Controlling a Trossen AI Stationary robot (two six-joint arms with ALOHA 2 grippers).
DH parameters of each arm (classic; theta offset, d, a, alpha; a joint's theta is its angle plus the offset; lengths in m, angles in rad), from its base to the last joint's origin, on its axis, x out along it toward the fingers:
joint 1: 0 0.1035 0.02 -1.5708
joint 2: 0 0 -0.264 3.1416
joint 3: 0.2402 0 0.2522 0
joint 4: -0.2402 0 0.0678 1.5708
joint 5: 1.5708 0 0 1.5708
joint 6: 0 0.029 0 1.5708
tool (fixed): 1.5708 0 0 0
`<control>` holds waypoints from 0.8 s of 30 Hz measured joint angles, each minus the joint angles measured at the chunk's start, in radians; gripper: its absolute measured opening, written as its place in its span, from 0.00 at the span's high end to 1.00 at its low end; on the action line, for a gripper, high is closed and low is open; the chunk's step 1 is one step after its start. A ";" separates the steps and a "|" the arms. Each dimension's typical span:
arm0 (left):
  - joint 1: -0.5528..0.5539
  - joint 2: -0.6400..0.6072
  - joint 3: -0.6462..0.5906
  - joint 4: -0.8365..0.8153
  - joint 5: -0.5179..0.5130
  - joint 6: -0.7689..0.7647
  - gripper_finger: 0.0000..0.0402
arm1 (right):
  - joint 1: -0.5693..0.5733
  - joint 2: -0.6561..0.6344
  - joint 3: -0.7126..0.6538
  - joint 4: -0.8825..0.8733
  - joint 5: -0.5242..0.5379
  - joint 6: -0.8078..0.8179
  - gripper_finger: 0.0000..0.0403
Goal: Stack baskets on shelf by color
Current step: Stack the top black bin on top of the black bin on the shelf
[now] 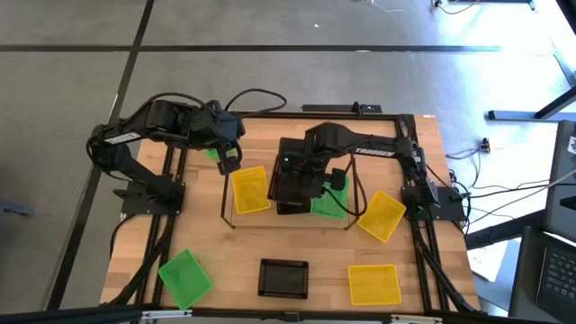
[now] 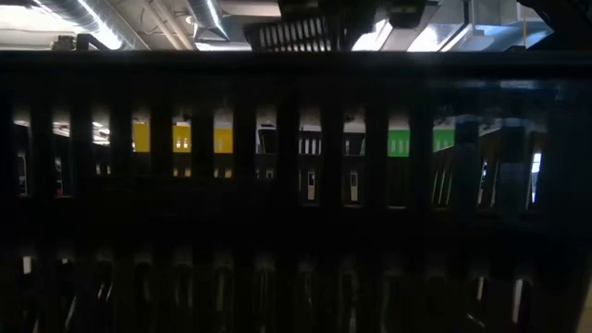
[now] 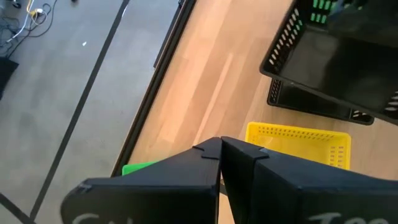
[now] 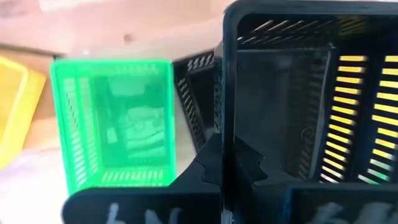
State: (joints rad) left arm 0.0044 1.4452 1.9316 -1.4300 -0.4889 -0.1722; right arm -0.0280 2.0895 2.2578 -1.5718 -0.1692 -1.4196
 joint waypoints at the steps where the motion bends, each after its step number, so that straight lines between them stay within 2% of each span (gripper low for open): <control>1: 0.000 0.000 0.000 0.000 0.000 0.000 1.00 | 0.000 0.001 -0.010 0.000 0.012 -0.002 1.00; 4: 0.000 0.000 0.000 0.000 0.000 -0.001 1.00 | 0.000 0.000 -0.033 0.001 0.005 -0.013 1.00; 8: 0.000 0.000 0.000 0.000 0.000 -0.001 1.00 | 0.000 0.000 -0.079 0.001 -0.057 -0.064 1.00; 14: 0.000 0.000 0.000 0.002 0.000 -0.001 1.00 | -0.001 0.000 -0.140 0.041 -0.052 -0.149 1.00; 18: 0.000 0.000 0.000 0.002 0.000 -0.001 1.00 | -0.005 0.000 -0.185 0.094 -0.029 -0.184 1.00; 24: 0.000 0.000 0.000 0.002 0.000 -0.002 1.00 | -0.005 0.000 -0.250 0.163 0.061 -0.232 1.00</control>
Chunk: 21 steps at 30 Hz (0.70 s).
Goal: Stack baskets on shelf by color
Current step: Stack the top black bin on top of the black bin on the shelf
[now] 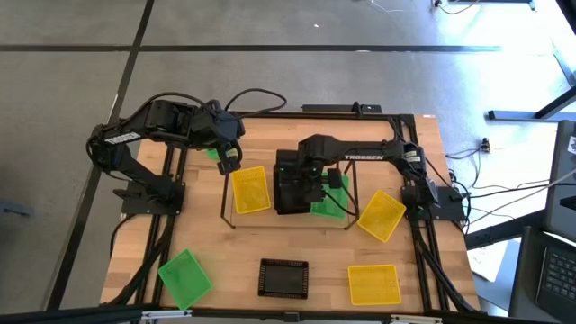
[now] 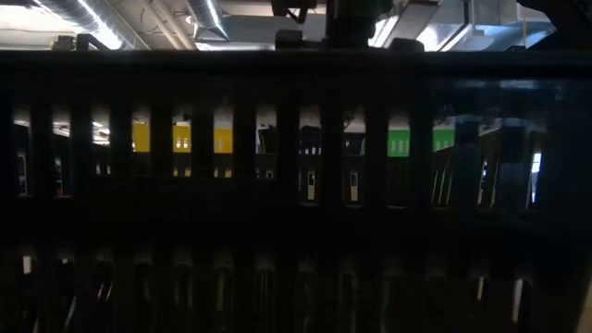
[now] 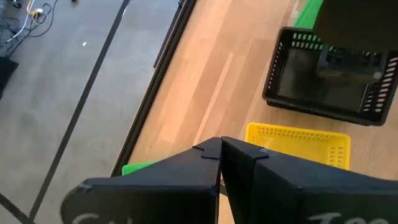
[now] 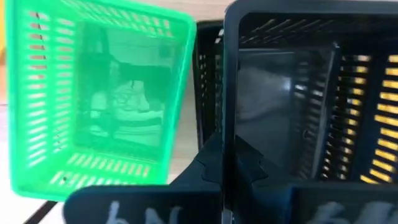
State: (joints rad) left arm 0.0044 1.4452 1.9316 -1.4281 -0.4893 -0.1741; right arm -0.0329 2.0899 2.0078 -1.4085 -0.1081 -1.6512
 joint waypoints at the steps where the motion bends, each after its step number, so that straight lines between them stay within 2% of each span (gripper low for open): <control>1: 0.000 0.000 0.000 0.000 0.000 -0.001 1.00 | -0.001 0.000 -0.004 -0.004 0.002 -0.005 1.00; 8: 0.000 0.000 0.000 0.000 0.000 -0.001 1.00 | -0.005 0.000 -0.005 0.020 -0.032 0.058 0.99; 12: 0.000 0.000 0.000 0.000 -0.001 -0.001 1.00 | -0.019 0.000 -0.005 0.045 -0.066 0.093 0.95; 21: 0.000 0.000 0.000 0.000 -0.001 -0.001 1.00 | -0.042 0.000 -0.005 0.056 -0.070 0.120 0.88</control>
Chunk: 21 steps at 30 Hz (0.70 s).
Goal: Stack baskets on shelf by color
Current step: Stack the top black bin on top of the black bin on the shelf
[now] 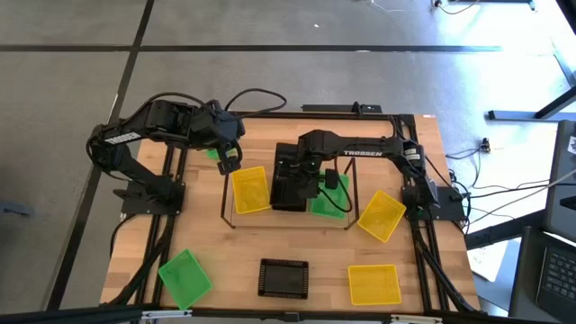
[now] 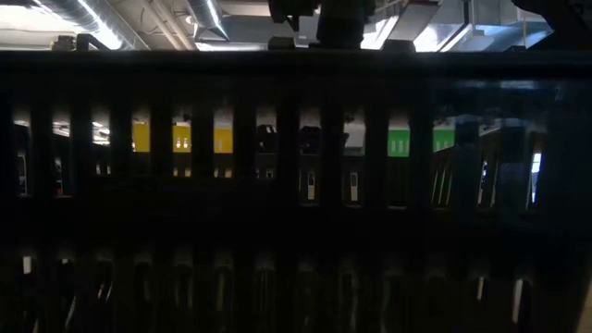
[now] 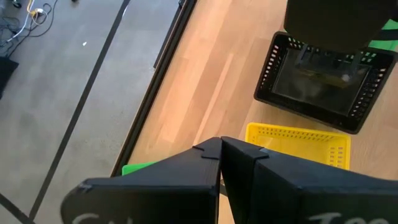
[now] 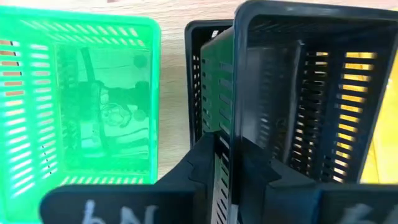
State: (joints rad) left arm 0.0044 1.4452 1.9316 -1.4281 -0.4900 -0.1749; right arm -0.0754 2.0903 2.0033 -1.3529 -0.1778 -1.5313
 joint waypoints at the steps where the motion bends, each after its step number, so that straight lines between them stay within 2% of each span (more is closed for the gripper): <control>1: 0.000 0.000 0.000 0.000 0.000 0.000 1.00 | -0.001 0.000 0.000 0.001 -0.001 0.004 0.88; 13: 0.000 0.000 0.000 0.000 0.000 0.002 1.00 | -0.001 0.000 0.000 0.000 -0.009 0.006 0.91; 17: 0.000 0.000 0.000 0.000 0.000 0.001 1.00 | -0.003 0.000 0.000 0.002 -0.061 0.007 0.95; 21: 0.000 0.000 0.000 0.000 0.000 0.001 1.00 | -0.002 0.000 0.000 0.003 -0.068 0.041 0.95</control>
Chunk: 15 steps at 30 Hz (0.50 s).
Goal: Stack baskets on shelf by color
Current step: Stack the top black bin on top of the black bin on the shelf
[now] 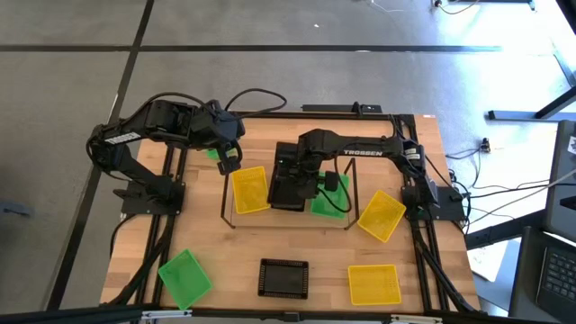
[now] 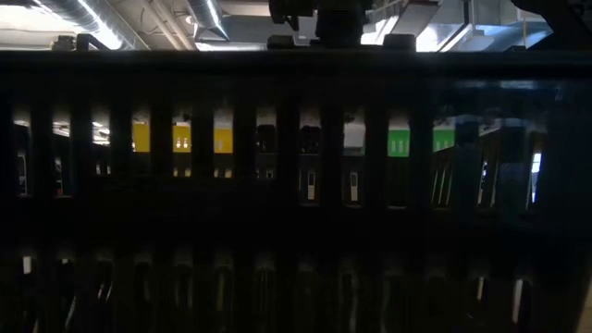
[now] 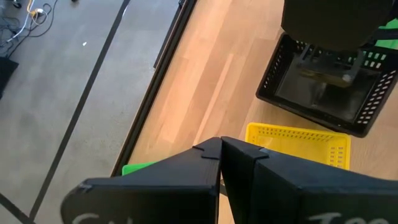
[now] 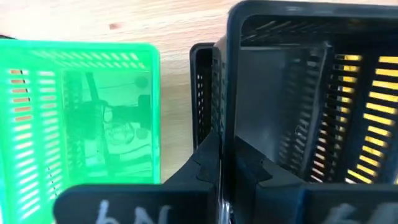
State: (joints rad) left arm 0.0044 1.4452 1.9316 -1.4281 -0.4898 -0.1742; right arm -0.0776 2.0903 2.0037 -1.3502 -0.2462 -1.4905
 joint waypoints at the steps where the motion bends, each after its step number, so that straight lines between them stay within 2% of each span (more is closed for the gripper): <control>1: 0.000 0.000 0.000 0.000 0.000 0.000 1.00 | 0.000 0.000 0.000 0.000 0.000 0.012 0.95; 4: 0.000 0.000 0.000 0.000 0.000 -0.001 1.00 | 0.000 0.000 0.000 0.004 0.001 0.033 0.94; 10: 0.000 0.000 0.000 0.000 0.000 -0.001 1.00 | 0.008 -0.009 0.000 0.006 0.074 0.073 0.88; 15: 0.000 0.000 0.000 0.000 0.000 -0.001 1.00 | 0.009 -0.014 0.001 0.000 0.077 0.065 0.90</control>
State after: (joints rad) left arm 0.0044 1.4452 1.9316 -1.4281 -0.4896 -0.1753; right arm -0.0689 2.0766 2.0048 -1.3499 -0.1697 -1.4255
